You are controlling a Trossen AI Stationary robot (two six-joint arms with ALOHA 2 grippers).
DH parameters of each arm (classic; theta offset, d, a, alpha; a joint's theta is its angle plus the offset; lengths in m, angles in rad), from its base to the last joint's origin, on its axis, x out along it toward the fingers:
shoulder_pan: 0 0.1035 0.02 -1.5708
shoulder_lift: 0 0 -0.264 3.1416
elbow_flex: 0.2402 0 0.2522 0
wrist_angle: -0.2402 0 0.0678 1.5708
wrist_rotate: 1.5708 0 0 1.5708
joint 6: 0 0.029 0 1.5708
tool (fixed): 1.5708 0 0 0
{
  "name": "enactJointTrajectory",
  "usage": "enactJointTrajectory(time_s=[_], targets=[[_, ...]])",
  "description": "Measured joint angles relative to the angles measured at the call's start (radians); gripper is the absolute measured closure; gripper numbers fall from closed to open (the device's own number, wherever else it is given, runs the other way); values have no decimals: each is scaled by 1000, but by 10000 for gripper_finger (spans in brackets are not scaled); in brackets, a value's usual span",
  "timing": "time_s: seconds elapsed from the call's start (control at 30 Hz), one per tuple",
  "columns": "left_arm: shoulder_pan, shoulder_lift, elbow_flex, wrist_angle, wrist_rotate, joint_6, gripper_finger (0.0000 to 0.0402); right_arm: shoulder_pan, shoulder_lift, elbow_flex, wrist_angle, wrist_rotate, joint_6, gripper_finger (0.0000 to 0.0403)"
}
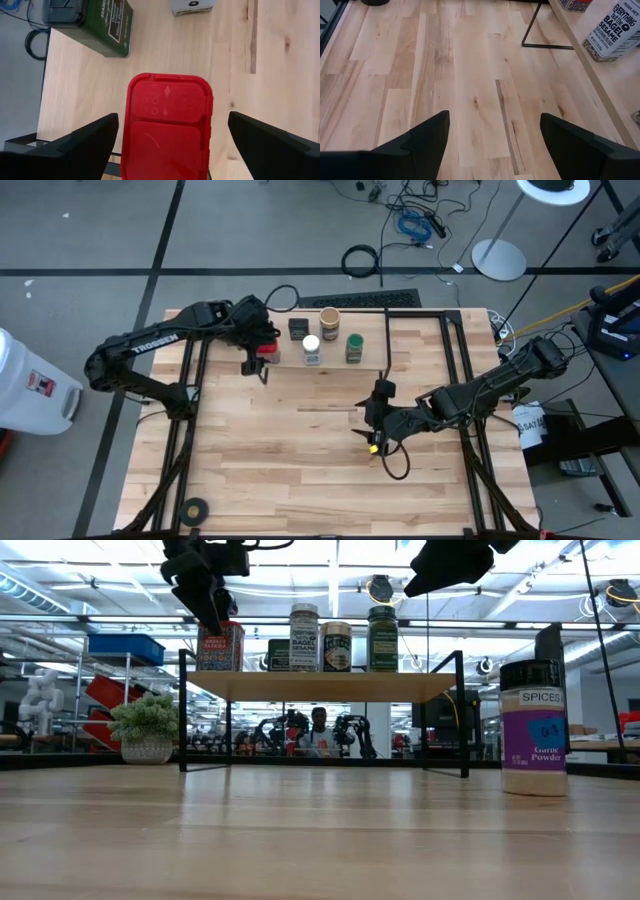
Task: Shelf spices
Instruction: Remove the red seasoning can from the shelf
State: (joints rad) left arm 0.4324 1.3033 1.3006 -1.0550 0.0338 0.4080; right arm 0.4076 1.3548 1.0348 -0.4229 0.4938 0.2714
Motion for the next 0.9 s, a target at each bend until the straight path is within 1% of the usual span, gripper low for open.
enactJointTrajectory(time_s=[0.1,0.27,0.8,0.9], targets=[[-1,0,0,-2,1,0,24,0,0,0,0,0,0,103],[0,0,0,-3,1,1,50,0,0,0,0,0,0,103],[0,0,0,-1,2,0,163,0,0,0,0,0,0,103],[0,0,0,0,3,0,176,0,0,0,0,0,0,103]])
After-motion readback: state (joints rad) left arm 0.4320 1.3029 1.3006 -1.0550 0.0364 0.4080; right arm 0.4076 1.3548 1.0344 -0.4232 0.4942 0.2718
